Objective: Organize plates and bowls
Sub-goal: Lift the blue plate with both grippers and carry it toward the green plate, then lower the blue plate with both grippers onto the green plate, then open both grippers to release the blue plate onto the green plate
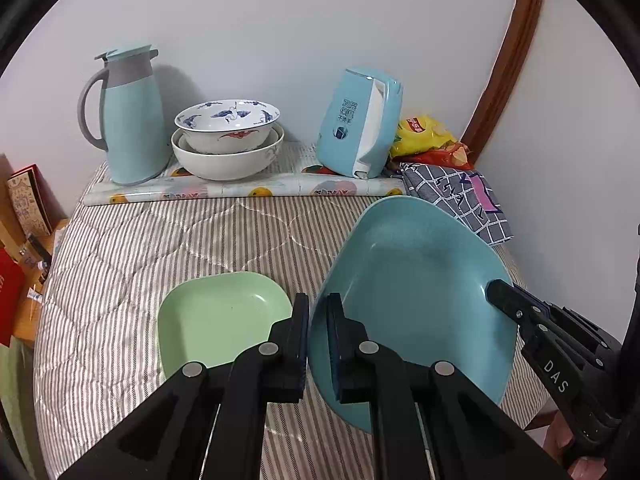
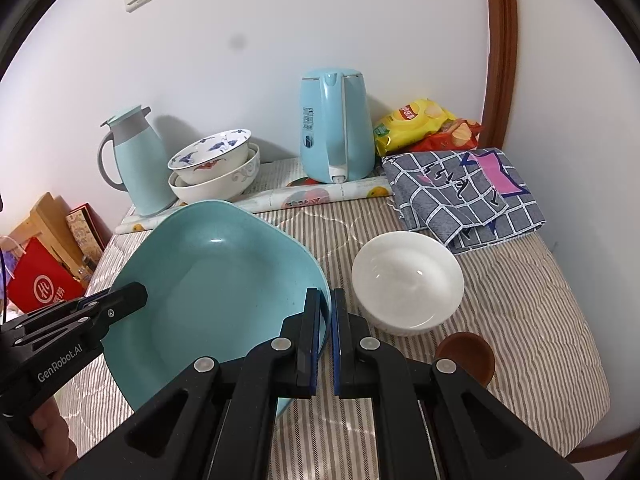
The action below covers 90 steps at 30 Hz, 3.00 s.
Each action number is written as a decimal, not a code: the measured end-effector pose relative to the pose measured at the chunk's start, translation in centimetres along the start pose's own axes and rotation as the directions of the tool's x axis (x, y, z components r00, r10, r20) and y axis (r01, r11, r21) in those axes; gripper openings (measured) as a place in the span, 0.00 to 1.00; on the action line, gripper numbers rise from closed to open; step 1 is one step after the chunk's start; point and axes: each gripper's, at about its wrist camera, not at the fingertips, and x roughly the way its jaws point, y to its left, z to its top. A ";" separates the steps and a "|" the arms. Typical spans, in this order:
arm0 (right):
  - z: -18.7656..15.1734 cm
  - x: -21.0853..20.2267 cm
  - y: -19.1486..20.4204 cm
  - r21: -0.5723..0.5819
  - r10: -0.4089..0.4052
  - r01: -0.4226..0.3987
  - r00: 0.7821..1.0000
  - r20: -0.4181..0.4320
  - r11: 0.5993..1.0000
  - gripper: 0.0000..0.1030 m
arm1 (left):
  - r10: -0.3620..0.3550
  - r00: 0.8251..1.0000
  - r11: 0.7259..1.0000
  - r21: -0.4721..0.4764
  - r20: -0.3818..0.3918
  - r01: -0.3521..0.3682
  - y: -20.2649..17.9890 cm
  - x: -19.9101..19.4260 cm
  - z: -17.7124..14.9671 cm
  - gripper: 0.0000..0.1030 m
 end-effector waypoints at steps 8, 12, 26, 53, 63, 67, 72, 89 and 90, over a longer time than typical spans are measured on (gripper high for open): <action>-0.8 -0.8 0.9 -0.002 0.018 -0.018 1.000 0.012 1.000 0.05 | 0.020 1.000 1.000 -0.010 0.006 -0.020 0.8 -1.2 -1.0 0.09; -1.3 -0.8 1.5 -0.006 0.031 -0.031 0.999 0.009 1.000 0.05 | 0.033 0.999 0.999 -0.019 0.008 -0.033 1.3 -1.6 -1.4 0.09; -2.2 0.9 4.4 -0.024 0.084 -0.084 0.996 -0.018 0.996 0.05 | 0.092 0.996 0.994 -0.055 -0.015 -0.093 4.4 -1.4 -2.3 0.09; -4.5 10.5 10.2 -0.081 0.135 -0.155 0.967 -0.214 0.985 0.05 | 0.151 0.969 0.972 -0.150 -0.193 -0.181 12.5 4.7 -4.6 0.09; -3.3 13.5 11.1 -0.121 0.115 -0.146 0.965 -0.234 0.982 0.07 | 0.153 0.967 0.973 -0.141 -0.205 -0.183 13.2 6.7 -4.2 0.09; -2.8 14.3 11.3 -0.125 0.127 -0.159 0.964 -0.233 0.979 0.07 | 0.157 0.969 0.973 -0.135 -0.191 -0.185 13.3 7.1 -3.8 0.09; -1.9 14.9 11.7 -0.143 0.136 -0.170 0.966 -0.222 0.975 0.07 | 0.143 0.973 0.974 -0.150 -0.180 -0.171 13.7 7.3 -3.6 0.09; -1.5 15.2 11.9 -0.160 0.157 -0.189 0.968 -0.194 0.969 0.24 | 0.158 0.964 0.974 -0.129 -0.214 -0.189 13.4 7.8 -4.1 0.21; -1.5 15.0 11.8 -0.156 0.156 -0.187 0.969 -0.189 0.970 0.26 | 0.159 0.963 0.973 -0.130 -0.219 -0.190 13.4 7.8 -4.2 0.23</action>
